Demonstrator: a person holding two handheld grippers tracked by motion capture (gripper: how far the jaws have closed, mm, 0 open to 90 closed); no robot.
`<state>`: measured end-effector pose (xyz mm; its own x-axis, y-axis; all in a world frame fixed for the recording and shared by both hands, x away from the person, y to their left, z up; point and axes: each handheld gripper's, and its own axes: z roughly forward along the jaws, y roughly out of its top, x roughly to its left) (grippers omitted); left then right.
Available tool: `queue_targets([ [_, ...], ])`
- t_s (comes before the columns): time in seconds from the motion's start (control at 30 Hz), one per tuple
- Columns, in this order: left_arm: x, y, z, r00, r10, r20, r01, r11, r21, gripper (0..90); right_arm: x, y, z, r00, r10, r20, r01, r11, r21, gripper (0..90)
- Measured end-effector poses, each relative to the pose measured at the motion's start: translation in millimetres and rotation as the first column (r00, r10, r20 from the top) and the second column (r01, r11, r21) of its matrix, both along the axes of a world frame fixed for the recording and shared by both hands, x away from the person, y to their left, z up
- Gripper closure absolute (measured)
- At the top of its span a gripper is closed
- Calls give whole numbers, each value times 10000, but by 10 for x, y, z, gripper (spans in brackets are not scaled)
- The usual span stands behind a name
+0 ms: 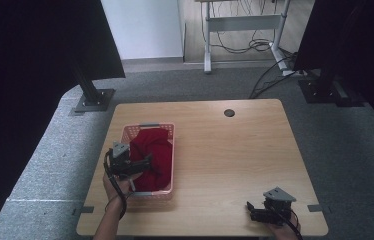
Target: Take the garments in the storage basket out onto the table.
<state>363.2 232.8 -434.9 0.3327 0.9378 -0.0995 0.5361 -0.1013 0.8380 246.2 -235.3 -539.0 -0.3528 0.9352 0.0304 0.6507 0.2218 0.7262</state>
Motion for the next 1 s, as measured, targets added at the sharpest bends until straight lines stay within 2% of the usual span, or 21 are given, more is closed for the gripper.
queue_targets([
  [0.6, 130, -10, -37, 9997, 147, -216, -148, 9999, -67, 29, 0, 0, 0, 10000, 1, 0, -1, 10000, 0, 25],
  [1.0, 278, -53, -19, 9989, 270, -381, -275, 9995, -128, 34, 0, 0, 0, 10000, 0, -1, 0, 10000, 0, 25],
])
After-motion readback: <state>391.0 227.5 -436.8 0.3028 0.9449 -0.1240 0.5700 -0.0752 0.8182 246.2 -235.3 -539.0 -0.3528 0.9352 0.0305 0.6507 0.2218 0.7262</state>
